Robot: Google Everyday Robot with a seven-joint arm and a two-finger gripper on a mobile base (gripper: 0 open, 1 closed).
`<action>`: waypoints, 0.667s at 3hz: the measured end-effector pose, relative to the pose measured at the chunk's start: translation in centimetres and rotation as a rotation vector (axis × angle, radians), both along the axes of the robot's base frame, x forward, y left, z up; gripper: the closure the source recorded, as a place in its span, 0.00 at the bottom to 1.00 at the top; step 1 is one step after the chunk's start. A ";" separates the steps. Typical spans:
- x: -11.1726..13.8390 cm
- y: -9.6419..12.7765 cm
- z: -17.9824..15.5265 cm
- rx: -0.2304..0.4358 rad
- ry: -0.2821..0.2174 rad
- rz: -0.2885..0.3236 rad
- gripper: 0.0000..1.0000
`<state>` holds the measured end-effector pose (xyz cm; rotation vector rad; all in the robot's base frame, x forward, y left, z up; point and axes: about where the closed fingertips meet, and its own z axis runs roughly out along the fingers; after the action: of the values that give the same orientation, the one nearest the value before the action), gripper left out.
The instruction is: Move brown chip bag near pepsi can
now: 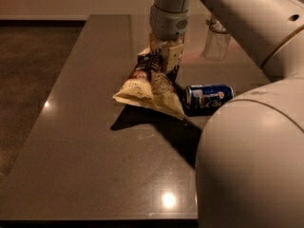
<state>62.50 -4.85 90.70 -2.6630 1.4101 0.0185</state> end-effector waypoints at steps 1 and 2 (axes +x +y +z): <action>1.0 0.6 -0.1 0.016 -0.034 -0.001 0.05; 1.6 1.0 -0.2 0.029 -0.056 -0.001 0.00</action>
Offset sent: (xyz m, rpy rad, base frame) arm 0.0089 0.0056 -0.0007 0.0152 -0.0320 -0.0005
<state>64.12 -3.82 90.53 -2.6178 1.3843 -0.0353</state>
